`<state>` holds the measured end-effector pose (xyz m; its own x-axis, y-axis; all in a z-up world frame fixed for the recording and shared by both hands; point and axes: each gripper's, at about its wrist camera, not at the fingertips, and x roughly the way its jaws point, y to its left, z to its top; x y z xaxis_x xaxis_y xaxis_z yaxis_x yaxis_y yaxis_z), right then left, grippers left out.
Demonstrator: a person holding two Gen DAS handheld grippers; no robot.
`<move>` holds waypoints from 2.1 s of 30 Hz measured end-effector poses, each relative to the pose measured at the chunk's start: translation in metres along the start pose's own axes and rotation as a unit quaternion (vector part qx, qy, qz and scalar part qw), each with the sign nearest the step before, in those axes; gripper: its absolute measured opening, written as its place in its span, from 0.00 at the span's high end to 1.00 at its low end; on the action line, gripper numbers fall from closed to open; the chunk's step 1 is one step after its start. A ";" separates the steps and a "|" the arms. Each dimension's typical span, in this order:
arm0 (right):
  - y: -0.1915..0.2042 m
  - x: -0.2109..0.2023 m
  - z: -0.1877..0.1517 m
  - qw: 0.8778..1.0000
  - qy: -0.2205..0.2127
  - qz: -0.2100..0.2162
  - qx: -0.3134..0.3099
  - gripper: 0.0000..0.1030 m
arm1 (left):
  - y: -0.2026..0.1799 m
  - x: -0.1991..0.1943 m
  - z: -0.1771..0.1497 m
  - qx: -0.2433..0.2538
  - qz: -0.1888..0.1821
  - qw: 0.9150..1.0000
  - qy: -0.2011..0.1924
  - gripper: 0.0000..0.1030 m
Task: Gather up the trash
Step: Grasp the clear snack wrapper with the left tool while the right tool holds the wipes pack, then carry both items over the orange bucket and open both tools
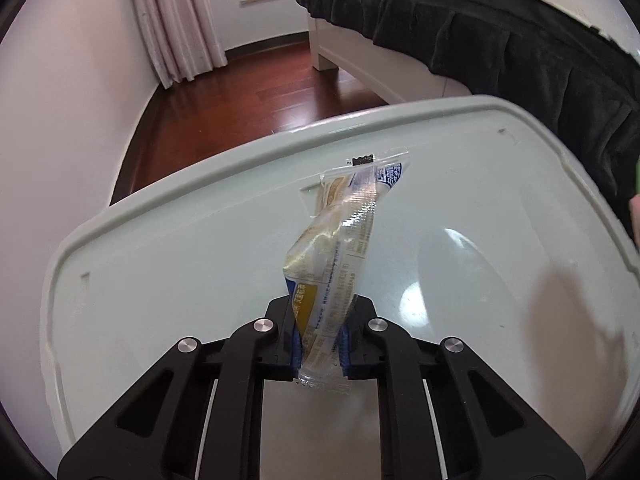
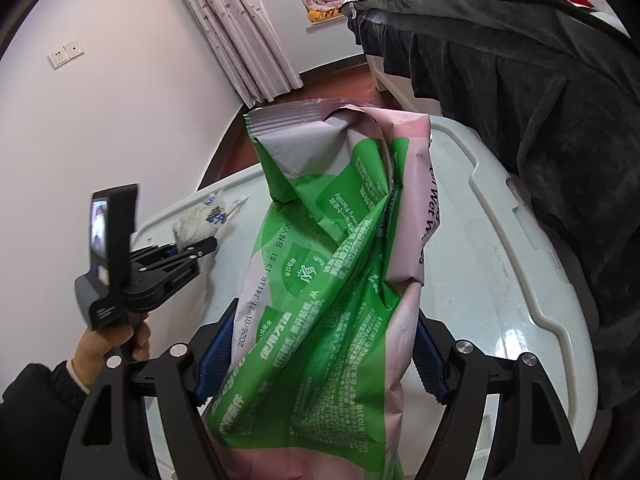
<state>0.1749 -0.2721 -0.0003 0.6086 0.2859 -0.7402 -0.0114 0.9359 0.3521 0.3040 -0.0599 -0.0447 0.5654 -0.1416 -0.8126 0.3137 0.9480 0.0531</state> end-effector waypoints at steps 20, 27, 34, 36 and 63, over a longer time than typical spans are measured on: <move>0.029 -0.037 -0.030 0.993 -0.048 -0.011 -0.105 0.27 | -0.014 -0.194 -0.099 -0.110 0.042 0.991 -0.066 0.88; 0.046 -0.076 -0.070 0.988 -0.065 0.009 -0.143 0.27 | -0.032 -0.227 -0.143 -0.126 0.030 0.989 -0.072 0.88; 0.059 -0.125 -0.126 0.983 -0.067 0.019 -0.170 0.27 | -0.046 -0.249 -0.195 -0.138 0.017 0.988 -0.068 0.88; 0.060 -0.135 -0.140 0.983 -0.062 0.022 -0.173 0.27 | -0.048 -0.253 -0.206 -0.138 0.012 0.988 -0.064 0.88; 0.059 -0.118 -0.238 0.973 0.084 -0.005 -0.217 0.27 | -0.077 -0.197 -0.287 -0.139 -0.034 0.987 0.068 0.88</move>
<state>-0.0865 -0.2014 -0.0287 0.4725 0.2724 -0.8382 -0.3622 0.9270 0.0971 -0.0505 -0.0232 -0.0550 0.4364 -0.1862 -0.8803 0.1152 0.9819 -0.1506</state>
